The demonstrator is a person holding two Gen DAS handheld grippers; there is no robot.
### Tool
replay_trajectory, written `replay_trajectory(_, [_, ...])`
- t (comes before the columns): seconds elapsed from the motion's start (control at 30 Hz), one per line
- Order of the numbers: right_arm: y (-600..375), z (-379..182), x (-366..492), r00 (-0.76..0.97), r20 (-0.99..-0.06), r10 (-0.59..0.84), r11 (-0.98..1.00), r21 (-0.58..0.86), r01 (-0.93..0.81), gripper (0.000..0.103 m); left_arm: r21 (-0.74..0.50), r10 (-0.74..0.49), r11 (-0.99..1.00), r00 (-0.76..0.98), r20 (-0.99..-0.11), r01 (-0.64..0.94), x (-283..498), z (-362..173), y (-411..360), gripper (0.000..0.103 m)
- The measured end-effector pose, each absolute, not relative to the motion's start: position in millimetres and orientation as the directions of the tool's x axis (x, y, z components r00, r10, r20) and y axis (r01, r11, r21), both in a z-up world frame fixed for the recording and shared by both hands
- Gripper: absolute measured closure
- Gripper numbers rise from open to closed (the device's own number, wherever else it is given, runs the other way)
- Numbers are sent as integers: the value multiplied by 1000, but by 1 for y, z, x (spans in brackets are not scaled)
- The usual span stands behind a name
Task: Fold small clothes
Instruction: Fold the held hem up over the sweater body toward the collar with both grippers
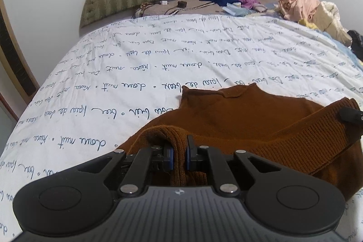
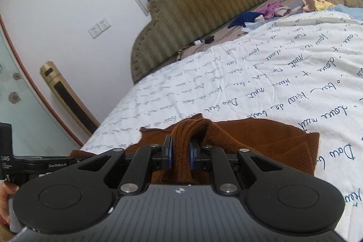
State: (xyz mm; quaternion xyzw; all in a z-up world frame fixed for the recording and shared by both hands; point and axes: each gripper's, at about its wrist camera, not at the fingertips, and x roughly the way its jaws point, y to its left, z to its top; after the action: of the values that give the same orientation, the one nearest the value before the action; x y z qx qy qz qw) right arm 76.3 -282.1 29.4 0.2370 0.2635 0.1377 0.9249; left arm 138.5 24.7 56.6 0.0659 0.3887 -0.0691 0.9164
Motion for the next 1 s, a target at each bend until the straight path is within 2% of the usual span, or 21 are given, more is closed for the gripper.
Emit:
replay_trajectory(0.5, [-292, -15, 133, 773, -525, 356, 842, 540, -21, 84, 34, -72, 988, 633, -771, 154, 187, 15, 21, 91])
replay_trajectory(0.6, [-293, -25, 144, 752, -552, 360, 837, 548, 1, 80, 16, -83, 989, 629, -773, 150, 190, 12, 26, 89])
replay_trajectory(0.7, [-295, -31, 155, 742, -558, 371, 823, 568, 16, 77, -57, -128, 989, 603, -787, 136, 198, 11, 36, 86])
replay_trajectory(0.73, [-297, -32, 157, 740, -556, 379, 817, 577, 15, 73, -94, -151, 988, 589, -794, 127, 202, 10, 41, 84])
replay_trajectory(0.8, [-297, -32, 163, 736, -549, 397, 805, 593, 9, 64, -182, -212, 977, 565, -797, 109, 208, 10, 51, 73])
replay_trajectory(0.83, [-297, -31, 166, 734, -546, 404, 801, 599, 4, 56, -237, -252, 966, 554, -794, 99, 210, 9, 57, 69])
replay_trajectory(0.87, [-297, -30, 169, 734, -539, 414, 794, 607, -2, 48, -286, -287, 954, 546, -787, 89, 212, 9, 62, 57])
replay_trajectory(0.9, [-297, -29, 172, 735, -528, 426, 785, 620, -10, 45, -329, -316, 941, 543, -778, 76, 213, 9, 67, 43])
replay_trajectory(0.97, [-300, -25, 175, 739, -506, 445, 761, 648, -14, 36, -384, -339, 923, 552, -762, 38, 213, 12, 76, 30])
replay_trajectory(1.0, [-301, -24, 176, 743, -497, 448, 752, 660, -12, 36, -399, -339, 917, 564, -753, 19, 213, 14, 81, 30])
